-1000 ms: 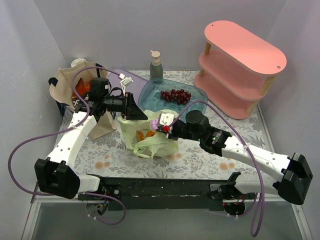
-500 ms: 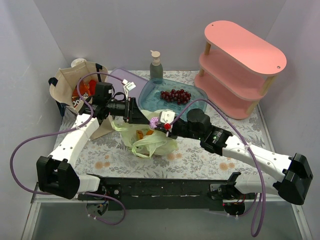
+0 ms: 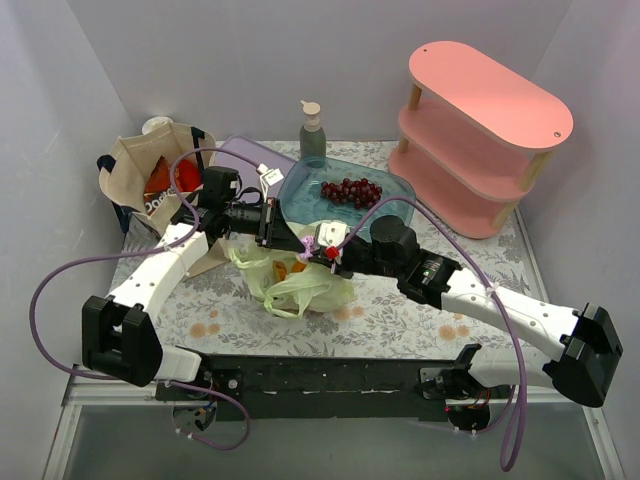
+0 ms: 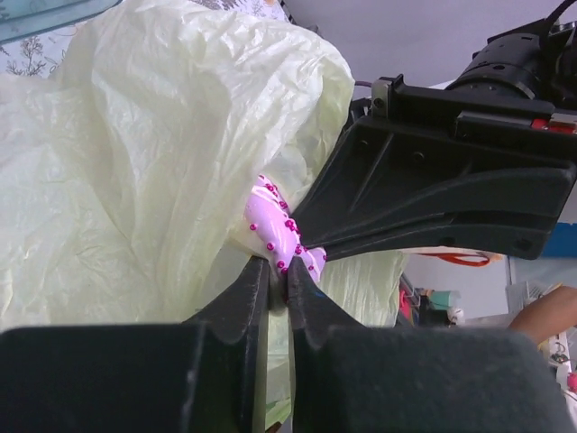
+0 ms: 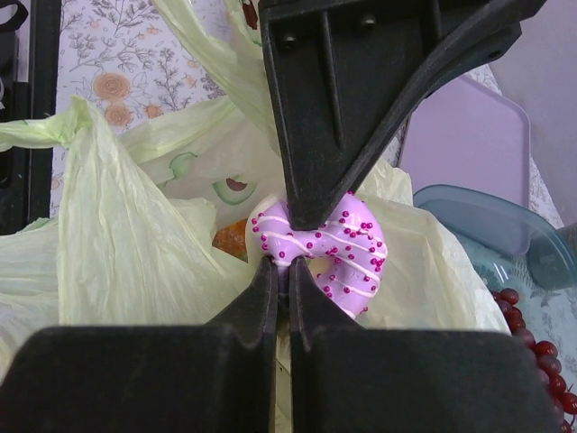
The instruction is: Untie the knot of the grocery bags and take out the mixed food
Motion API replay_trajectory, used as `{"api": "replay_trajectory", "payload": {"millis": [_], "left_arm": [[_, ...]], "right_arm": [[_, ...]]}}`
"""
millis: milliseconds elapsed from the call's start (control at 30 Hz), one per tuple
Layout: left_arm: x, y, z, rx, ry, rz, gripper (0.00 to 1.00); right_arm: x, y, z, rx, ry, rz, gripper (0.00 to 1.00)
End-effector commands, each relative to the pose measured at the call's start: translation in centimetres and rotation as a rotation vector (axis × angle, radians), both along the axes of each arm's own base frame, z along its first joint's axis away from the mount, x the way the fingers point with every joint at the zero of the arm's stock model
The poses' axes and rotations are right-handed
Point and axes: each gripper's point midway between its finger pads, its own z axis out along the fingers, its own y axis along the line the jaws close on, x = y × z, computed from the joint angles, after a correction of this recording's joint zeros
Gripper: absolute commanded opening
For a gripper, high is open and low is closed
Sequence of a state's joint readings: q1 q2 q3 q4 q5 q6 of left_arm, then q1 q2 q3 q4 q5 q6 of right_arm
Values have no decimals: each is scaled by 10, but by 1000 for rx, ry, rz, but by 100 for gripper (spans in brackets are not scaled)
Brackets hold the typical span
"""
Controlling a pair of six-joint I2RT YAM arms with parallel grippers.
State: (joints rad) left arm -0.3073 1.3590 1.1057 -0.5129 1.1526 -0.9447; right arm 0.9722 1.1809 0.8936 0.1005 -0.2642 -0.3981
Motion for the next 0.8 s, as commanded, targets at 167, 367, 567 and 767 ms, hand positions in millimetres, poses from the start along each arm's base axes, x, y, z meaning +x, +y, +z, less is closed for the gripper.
{"api": "replay_trajectory", "payload": {"millis": [167,367,567,767], "left_arm": [[-8,5,25,16,-98,-53,0],[-24,21,41,102,-255,-35,0],[1,24,78,120,-434,71,0],[101,34,111,218,-617,354,0]], "right_arm": [[0,-21,10,-22,-31,-52,60],[-16,-47,-24,-115,90,-56,62],[-33,-66,-33,-196,129,-11,62],[-34,-81,-23,-220,156,-23,62]]}}
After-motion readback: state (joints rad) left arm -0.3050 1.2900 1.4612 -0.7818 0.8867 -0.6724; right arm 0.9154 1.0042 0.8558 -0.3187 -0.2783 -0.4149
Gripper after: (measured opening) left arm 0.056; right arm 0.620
